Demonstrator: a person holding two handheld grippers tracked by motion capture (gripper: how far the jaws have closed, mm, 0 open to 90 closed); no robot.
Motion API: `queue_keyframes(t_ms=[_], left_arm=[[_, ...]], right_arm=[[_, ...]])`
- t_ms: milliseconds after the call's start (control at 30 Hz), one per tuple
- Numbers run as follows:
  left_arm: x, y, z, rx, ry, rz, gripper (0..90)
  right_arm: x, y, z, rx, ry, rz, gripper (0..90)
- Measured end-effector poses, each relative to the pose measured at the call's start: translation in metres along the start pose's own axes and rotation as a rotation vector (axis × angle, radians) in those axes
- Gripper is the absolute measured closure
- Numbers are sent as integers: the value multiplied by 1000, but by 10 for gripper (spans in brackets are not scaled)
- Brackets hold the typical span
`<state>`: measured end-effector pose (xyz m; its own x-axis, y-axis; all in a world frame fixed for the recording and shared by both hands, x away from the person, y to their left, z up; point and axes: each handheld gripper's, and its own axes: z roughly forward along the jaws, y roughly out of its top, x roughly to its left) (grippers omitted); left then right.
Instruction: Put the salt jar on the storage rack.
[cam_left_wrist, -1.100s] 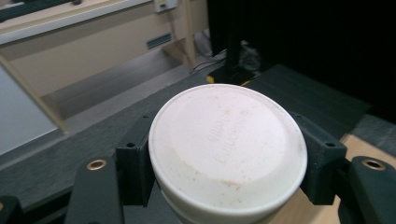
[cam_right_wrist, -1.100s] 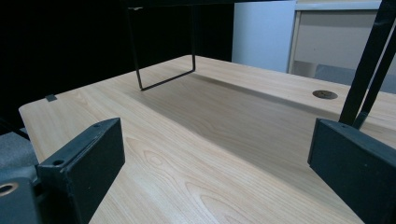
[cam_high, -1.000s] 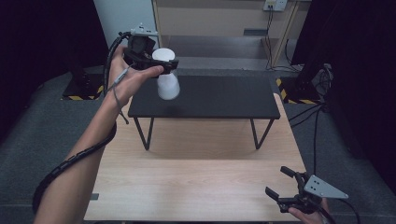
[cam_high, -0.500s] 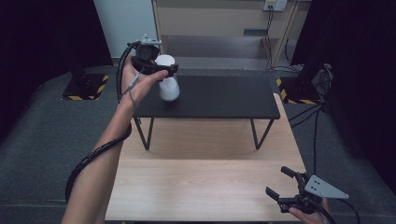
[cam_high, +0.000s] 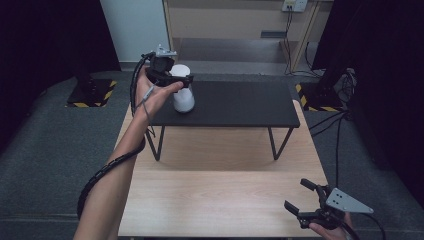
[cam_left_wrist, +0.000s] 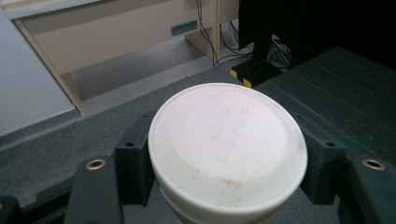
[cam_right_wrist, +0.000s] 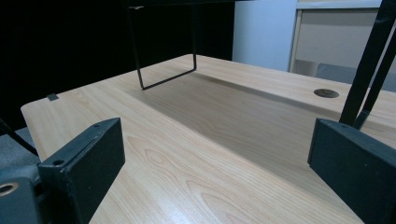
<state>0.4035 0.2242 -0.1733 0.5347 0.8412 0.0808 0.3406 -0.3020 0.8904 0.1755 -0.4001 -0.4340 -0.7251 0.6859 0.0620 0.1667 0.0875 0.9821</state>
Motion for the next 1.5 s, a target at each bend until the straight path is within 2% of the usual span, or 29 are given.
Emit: queue_keyframes(t_ms=[67,100,133,167,233,300,400,533,667,867,900,1033,1200,1300,1400,1500], left_arm=[[2,0,0,-1,-15,-31,316],[2,0,0,-1,-21,-56,243],[0,-1,-3,-13,-13,-63,165],[1,-2,-6,-28,-17,-61,152],[3,-1,-13,-50,-28,-78,129],[2,1,-22,-77,-7,-73,122],[3,2,-32,-120,22,-92,126],[6,3,-45,-146,21,-89,130],[8,1,-59,-166,-12,-64,123],[12,-2,-80,-172,-114,-63,47],[12,-3,-83,-173,-128,-52,42],[5,-11,-97,-197,-164,-47,36],[-7,-21,-111,-214,-186,-20,36],[-14,-28,-115,-245,-210,-22,35],[-18,-32,-119,-250,-240,-6,30],[-23,-38,-122,-260,-249,9,29]], right_arm=[[0,0,0,0,0,0,40],[1,0,0,0,0,1,40],[1,0,-1,-1,0,-1,40],[1,0,-1,-3,-1,-2,39],[1,0,-1,-1,0,0,39],[1,0,0,3,1,-5,39],[1,1,0,1,2,-8,40],[1,1,0,1,2,-8,40],[1,1,0,1,2,-6,40],[2,1,1,3,6,-10,40],[2,1,1,2,5,-10,40],[3,2,1,4,4,-12,40],[3,3,2,5,7,-12,41],[3,3,2,9,8,-15,41],[3,3,2,5,9,-14,41],[3,3,2,10,10,-14,41]])
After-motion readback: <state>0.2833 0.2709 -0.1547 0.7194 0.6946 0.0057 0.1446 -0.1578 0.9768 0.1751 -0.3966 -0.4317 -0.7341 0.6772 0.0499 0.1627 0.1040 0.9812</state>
